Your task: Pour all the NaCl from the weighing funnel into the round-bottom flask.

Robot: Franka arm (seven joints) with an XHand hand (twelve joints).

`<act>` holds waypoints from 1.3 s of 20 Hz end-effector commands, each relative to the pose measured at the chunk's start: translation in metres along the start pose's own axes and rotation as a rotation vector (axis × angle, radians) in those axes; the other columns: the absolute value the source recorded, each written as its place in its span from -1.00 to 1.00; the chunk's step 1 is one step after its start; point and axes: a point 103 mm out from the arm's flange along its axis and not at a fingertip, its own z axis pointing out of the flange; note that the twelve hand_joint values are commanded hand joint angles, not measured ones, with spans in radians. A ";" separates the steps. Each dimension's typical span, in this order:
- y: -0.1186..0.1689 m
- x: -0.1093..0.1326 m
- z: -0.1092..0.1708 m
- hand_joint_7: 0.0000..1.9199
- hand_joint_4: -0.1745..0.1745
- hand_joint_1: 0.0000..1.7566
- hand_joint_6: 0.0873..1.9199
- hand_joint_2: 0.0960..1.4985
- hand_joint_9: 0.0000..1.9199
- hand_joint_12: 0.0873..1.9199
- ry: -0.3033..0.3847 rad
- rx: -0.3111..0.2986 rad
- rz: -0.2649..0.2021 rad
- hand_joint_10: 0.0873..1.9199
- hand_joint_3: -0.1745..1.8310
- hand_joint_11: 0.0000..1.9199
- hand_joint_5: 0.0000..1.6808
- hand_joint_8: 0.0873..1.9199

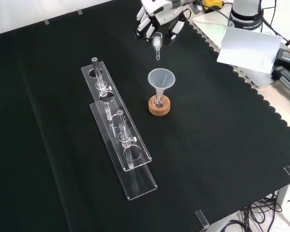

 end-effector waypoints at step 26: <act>0.007 0.031 -0.013 -0.50 1.00 0.28 -0.70 0.35 -0.04 0.04 -0.187 0.072 0.012 -0.71 -1.00 -0.17 0.63 -0.34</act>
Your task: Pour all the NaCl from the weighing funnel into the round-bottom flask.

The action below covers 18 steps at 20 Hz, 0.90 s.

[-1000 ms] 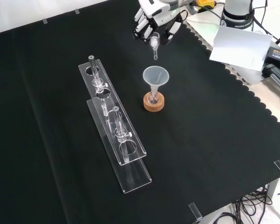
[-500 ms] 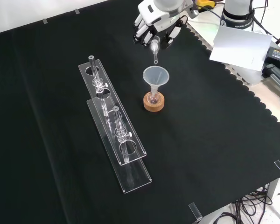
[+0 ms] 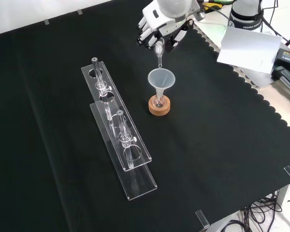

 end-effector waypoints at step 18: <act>0.003 0.009 -0.008 -0.52 1.00 0.28 -0.68 0.35 -0.05 0.04 -0.141 0.029 0.008 -0.71 -1.00 -0.17 0.62 -0.34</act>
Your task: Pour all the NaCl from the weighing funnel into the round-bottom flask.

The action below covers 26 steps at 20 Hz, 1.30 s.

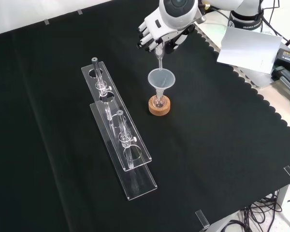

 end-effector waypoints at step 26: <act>0.007 0.001 -0.006 -0.53 1.00 0.28 -0.64 0.36 -0.06 0.04 -0.055 0.032 0.008 -0.72 -1.00 -0.17 0.60 -0.33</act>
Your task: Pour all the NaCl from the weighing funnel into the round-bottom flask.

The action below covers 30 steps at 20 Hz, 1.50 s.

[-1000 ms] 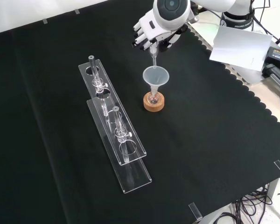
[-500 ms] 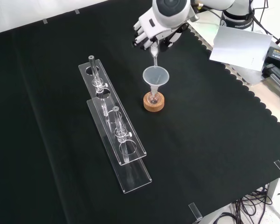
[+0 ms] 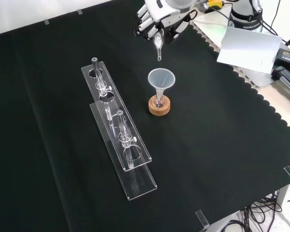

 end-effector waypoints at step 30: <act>0.018 0.035 0.032 -0.54 1.00 0.28 -0.62 0.36 -0.07 0.04 -0.134 0.071 -0.038 -0.72 -1.00 -0.17 0.59 -0.33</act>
